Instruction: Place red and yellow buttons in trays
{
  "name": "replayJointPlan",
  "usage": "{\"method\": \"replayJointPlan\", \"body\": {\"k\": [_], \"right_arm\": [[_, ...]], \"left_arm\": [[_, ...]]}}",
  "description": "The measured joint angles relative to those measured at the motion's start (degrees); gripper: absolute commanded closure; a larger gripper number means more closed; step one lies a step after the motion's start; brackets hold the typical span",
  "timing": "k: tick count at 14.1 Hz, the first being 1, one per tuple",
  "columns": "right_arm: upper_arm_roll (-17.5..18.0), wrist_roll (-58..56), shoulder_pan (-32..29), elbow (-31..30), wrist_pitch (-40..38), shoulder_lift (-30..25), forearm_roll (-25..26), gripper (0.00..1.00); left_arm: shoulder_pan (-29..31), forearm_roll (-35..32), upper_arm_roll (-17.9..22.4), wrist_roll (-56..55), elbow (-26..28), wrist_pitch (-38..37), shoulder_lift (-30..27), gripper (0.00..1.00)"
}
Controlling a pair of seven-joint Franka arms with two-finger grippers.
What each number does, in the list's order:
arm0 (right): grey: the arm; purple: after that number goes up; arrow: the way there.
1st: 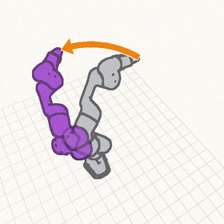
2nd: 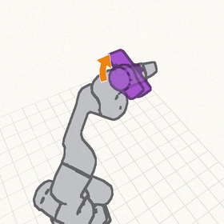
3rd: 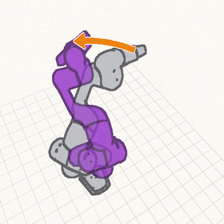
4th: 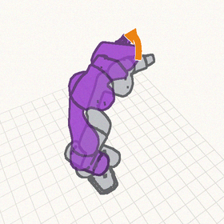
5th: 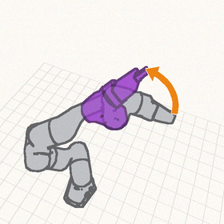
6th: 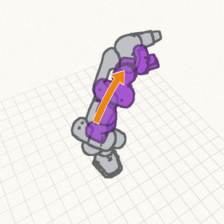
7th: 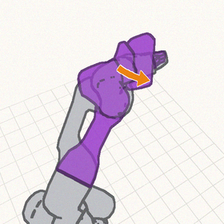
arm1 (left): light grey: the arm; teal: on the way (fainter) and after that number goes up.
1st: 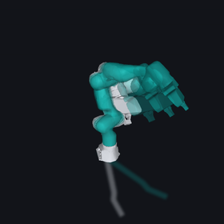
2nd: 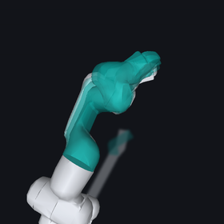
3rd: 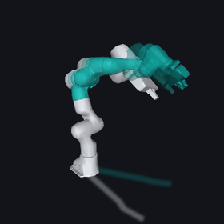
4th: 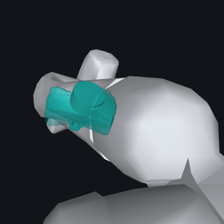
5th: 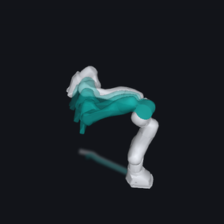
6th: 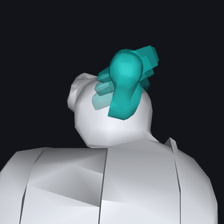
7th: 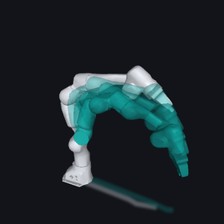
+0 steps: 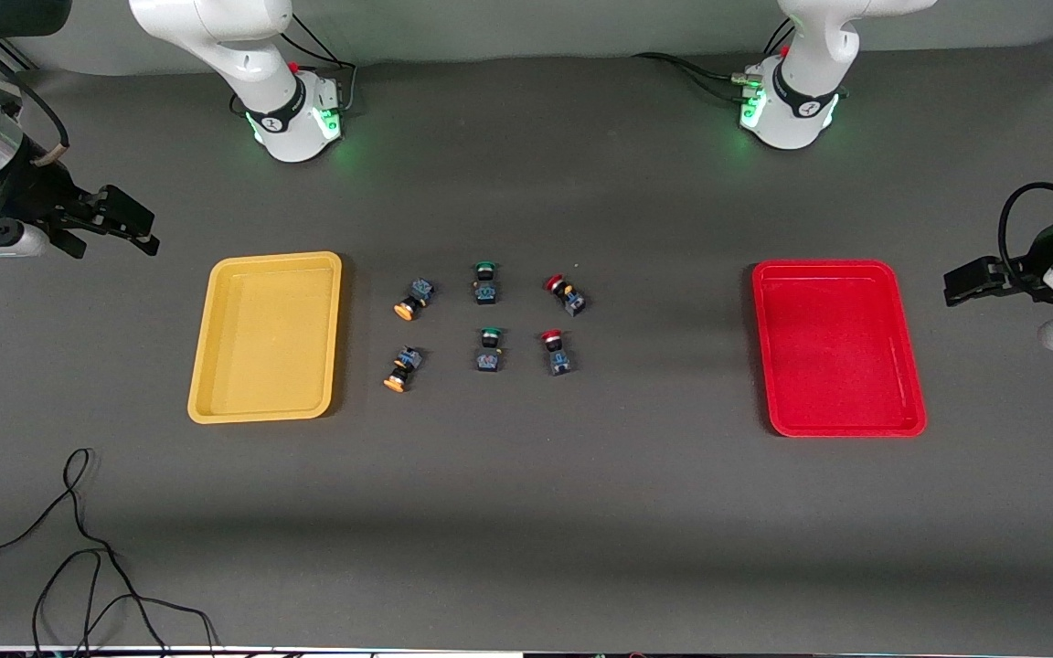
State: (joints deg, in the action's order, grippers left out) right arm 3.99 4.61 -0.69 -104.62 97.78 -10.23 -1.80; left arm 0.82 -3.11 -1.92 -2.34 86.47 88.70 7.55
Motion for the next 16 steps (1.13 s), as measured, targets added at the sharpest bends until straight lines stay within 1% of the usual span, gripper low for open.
{"method": "replayJointPlan", "body": {"k": [7,10,12,16], "right_arm": [[0.0,0.0,0.0,-0.3,-1.9,0.0,0.0,0.0],[0.0,0.1,0.0,-2.4,-2.1,0.1,0.0,0.0],[0.0,1.1,0.1,-6.8,0.8,0.1,-0.1,0.0],[0.4,5.2,0.5,-20.4,13.6,0.0,-2.0,0.0]], "left_arm": [[0.4,0.6,0.0,0.0,-0.9,-0.6,-0.2,0.0],[0.4,0.6,-0.5,0.0,-0.9,-0.7,-0.2,0.0],[0.3,0.6,-1.1,0.0,-0.9,-1.0,-0.1,0.0],[0.3,0.7,-3.2,-1.7,-0.8,-1.7,0.3,0.0]]}}
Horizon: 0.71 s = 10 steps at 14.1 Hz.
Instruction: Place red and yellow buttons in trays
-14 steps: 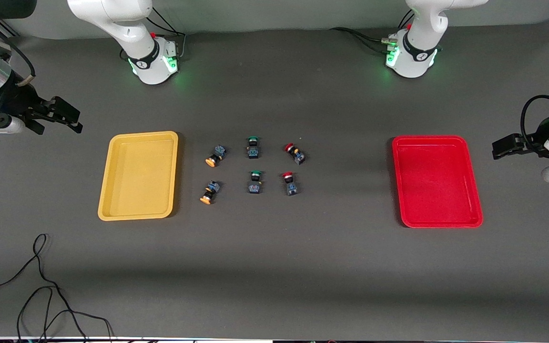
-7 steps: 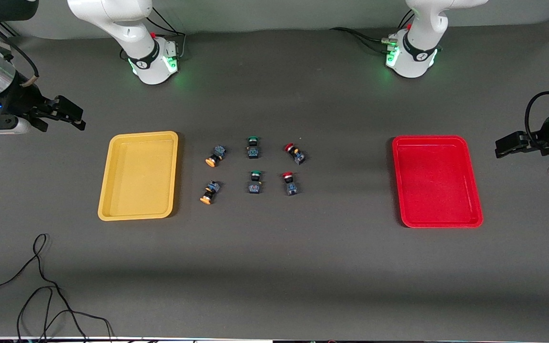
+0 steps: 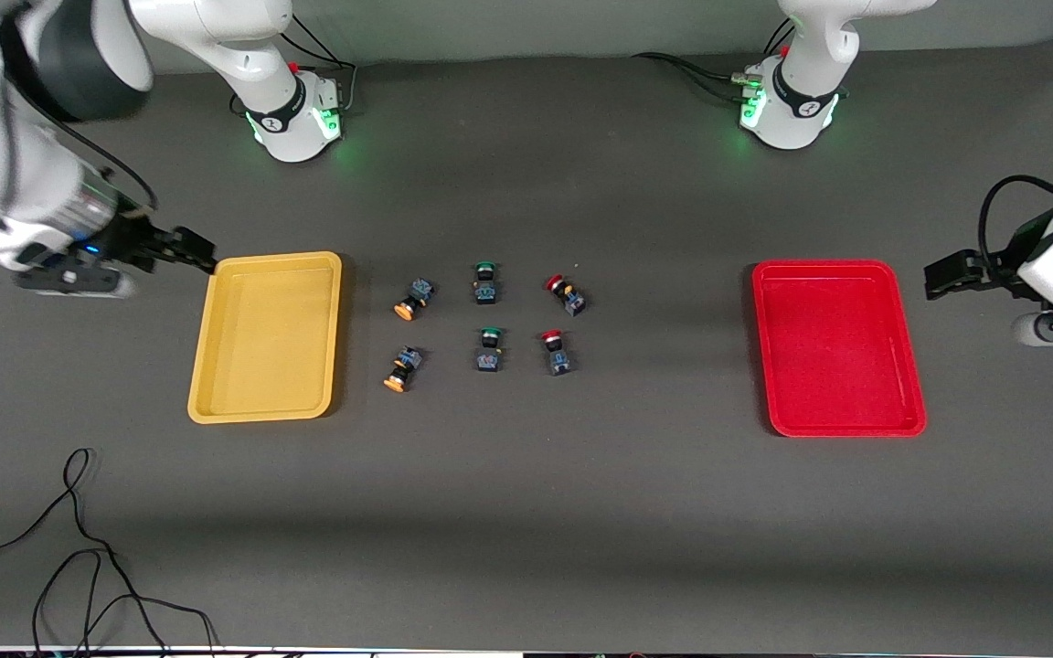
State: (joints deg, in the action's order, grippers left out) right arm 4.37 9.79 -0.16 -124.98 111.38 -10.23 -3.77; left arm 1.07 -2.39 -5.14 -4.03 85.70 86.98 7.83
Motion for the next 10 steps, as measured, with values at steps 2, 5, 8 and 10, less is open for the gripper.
{"method": "replayJointPlan", "body": {"k": [2,5,8,10], "right_arm": [[0.5,4.1,1.8,-5.9,6.4,0.6,-0.8,0.0],[6.6,15.4,4.2,-8.5,13.2,4.0,-1.0,0.0],[13.9,24.5,4.5,-8.7,20.6,9.2,-1.0,0.0],[16.8,29.3,4.6,-8.8,26.1,13.8,-0.8,0.0]], "left_arm": [[-0.3,0.2,-2.0,-3.5,0.0,-0.2,0.5,0.0],[-1.2,0.3,-7.4,-10.1,0.1,-0.1,2.6,0.0],[-4.1,0.3,-12.8,-22.8,0.1,0.8,5.3,0.0],[-8.1,0.4,-13.9,-30.3,0.2,2.8,7.2,0.0]]}}
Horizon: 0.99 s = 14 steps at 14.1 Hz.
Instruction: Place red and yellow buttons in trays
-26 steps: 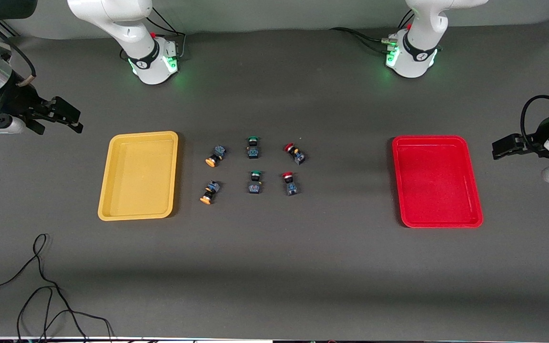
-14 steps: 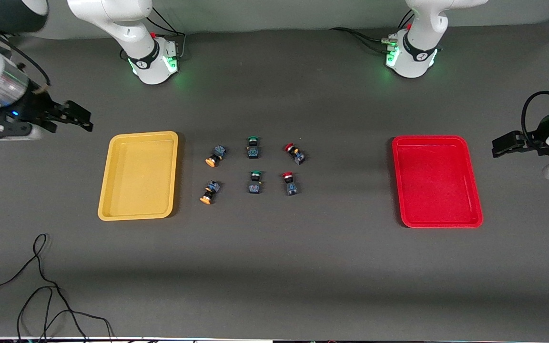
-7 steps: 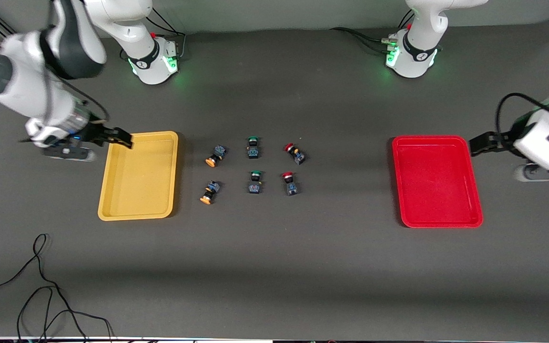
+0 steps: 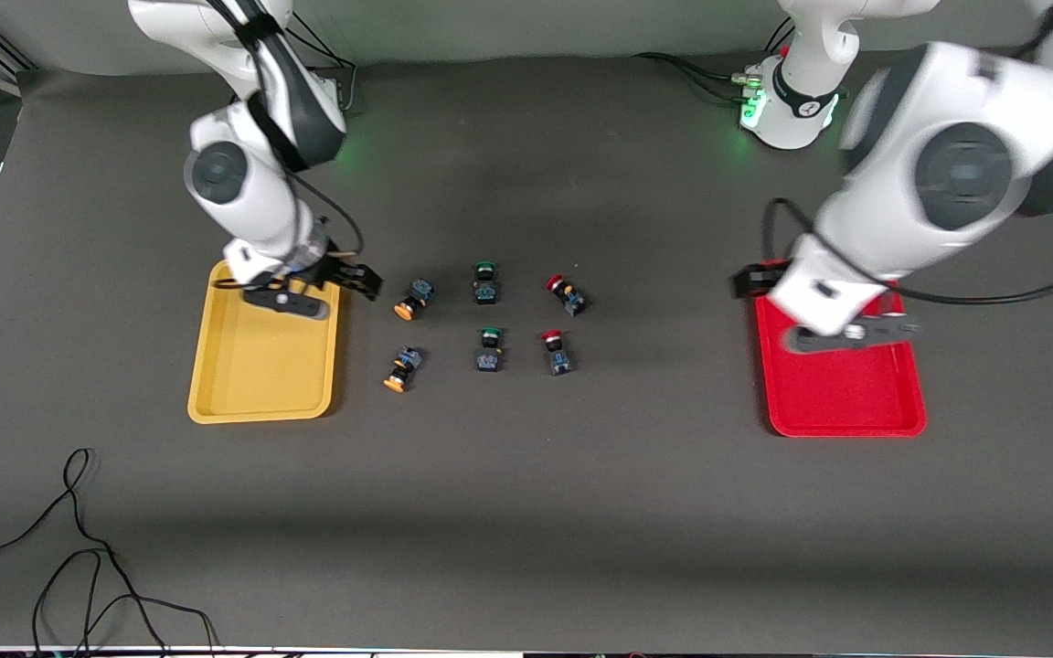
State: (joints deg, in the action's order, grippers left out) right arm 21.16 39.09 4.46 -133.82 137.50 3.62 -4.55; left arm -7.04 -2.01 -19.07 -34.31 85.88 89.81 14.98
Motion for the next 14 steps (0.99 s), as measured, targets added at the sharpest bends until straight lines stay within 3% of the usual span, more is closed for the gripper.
{"method": "replayJointPlan", "body": {"k": [6,10,11,12,14], "right_arm": [[2.4,9.2,0.5,-0.2,8.1,12.0,1.7,0.0],[2.7,13.2,1.6,-1.1,11.4,15.4,1.7,0.01],[2.8,13.9,1.8,-1.5,12.2,16.1,1.8,0.07],[2.8,14.5,2.1,-1.6,12.7,16.7,1.9,0.19],[2.8,14.9,2.5,-1.8,13.2,17.2,2.1,0.57]], "left_arm": [[-14.8,-0.1,-0.3,-24.7,4.1,12.7,11.2,0.01],[-17.2,-0.1,-0.2,-34.4,7.1,22.6,18.8,0.02],[-17.9,-0.1,-0.2,-35.6,7.5,25.1,20.6,0.02],[-18.7,-0.1,-0.2,-36.6,8.2,27.7,22.1,0.02],[-19.8,-0.2,-0.2,-37.9,10.7,33.4,23.7,0.03]]}}
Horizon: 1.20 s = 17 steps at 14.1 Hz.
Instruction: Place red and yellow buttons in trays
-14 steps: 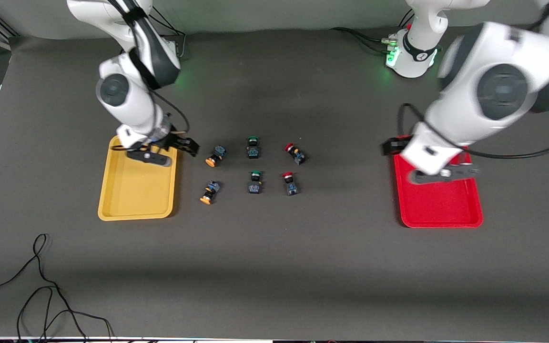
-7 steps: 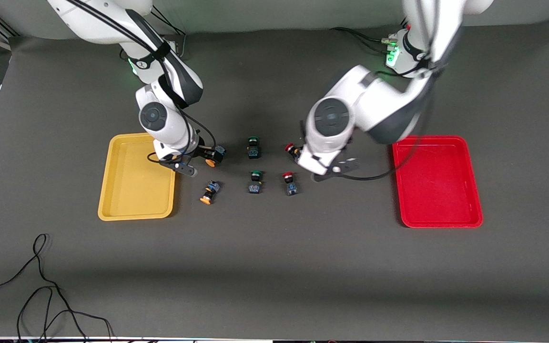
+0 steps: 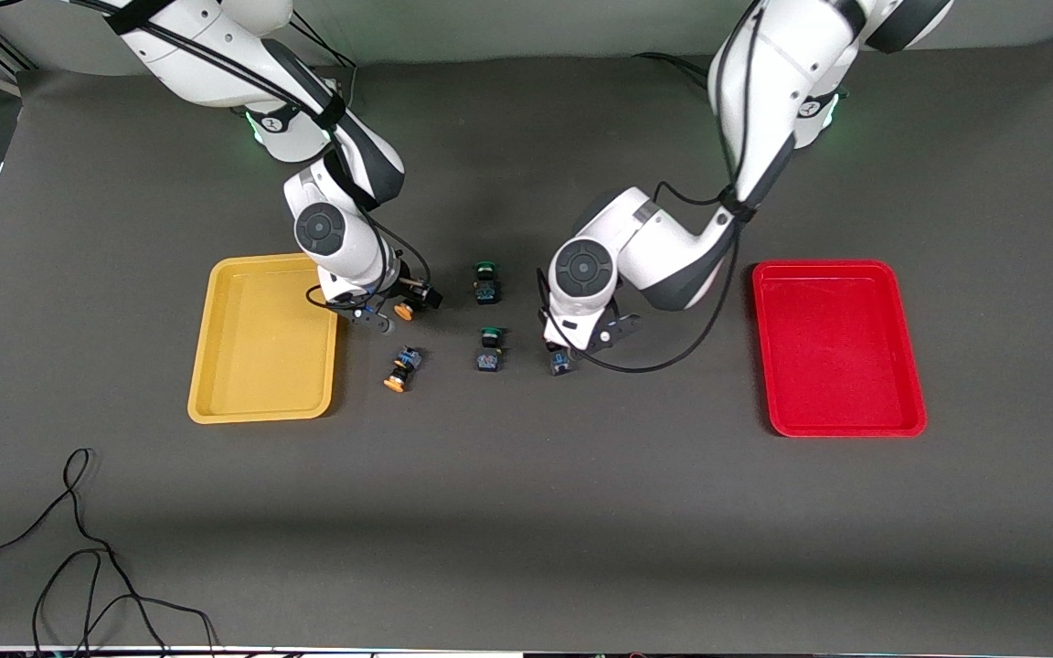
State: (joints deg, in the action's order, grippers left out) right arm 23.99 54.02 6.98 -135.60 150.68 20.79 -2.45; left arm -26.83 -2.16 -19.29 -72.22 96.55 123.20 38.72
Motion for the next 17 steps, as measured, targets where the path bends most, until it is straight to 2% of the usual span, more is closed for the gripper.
{"method": "replayJointPlan", "body": {"k": [2,3,5,6,8,9,10,12,15,17], "right_arm": [[0.0,0.1,0.0,0.0,0.0,0.1,0.4,0.87],[0.0,0.1,0.0,0.0,0.1,0.1,0.5,0.95],[0.0,0.2,-0.1,0.2,0.1,-0.1,0.6,0.96],[0.0,0.2,-0.2,0.5,0.0,-0.6,0.6,0.96],[-0.1,0.2,-0.6,1.7,-3.6,-3.6,0.7,0.96],[-0.2,0.2,-0.9,2.8,-7.6,-6.2,0.7,0.96],[-0.5,0.2,-1.3,3.7,-11.6,-9.4,0.7,0.96],[-3.3,-1.4,-1.6,4.2,-17.3,-16.4,0.7,0.96],[-12.6,-12.8,-1.7,2.5,-21.2,-22.8,0.4,0.96],[-19.5,-21.9,-1.8,-0.5,-20.6,-23.6,0.3,0.96]], "left_arm": [[-0.5,0.0,0.0,-1.2,3.3,5.6,0.4,0.04],[-0.7,0.0,0.0,-1.6,4.6,7.2,0.4,0.07],[-0.9,0.0,0.0,-1.9,5.8,8.4,0.4,0.19],[-0.9,0.0,0.0,-1.9,5.8,8.4,0.4,0.33],[-0.9,0.0,0.0,-1.9,5.8,8.4,0.4,0.8],[-1.0,0.0,0.0,-1.9,5.8,8.5,0.4,0.96],[-1.1,0.0,0.0,-1.9,5.8,8.5,0.4,1.0],[-1.1,0.0,0.0,-2.0,5.7,8.5,0.2,1.0],[-0.6,0.0,0.4,-2.0,5.3,6.6,-1.2,1.0],[1.3,-0.1,0.5,-1.0,3.2,-0.4,-3.9,1.0]]}}
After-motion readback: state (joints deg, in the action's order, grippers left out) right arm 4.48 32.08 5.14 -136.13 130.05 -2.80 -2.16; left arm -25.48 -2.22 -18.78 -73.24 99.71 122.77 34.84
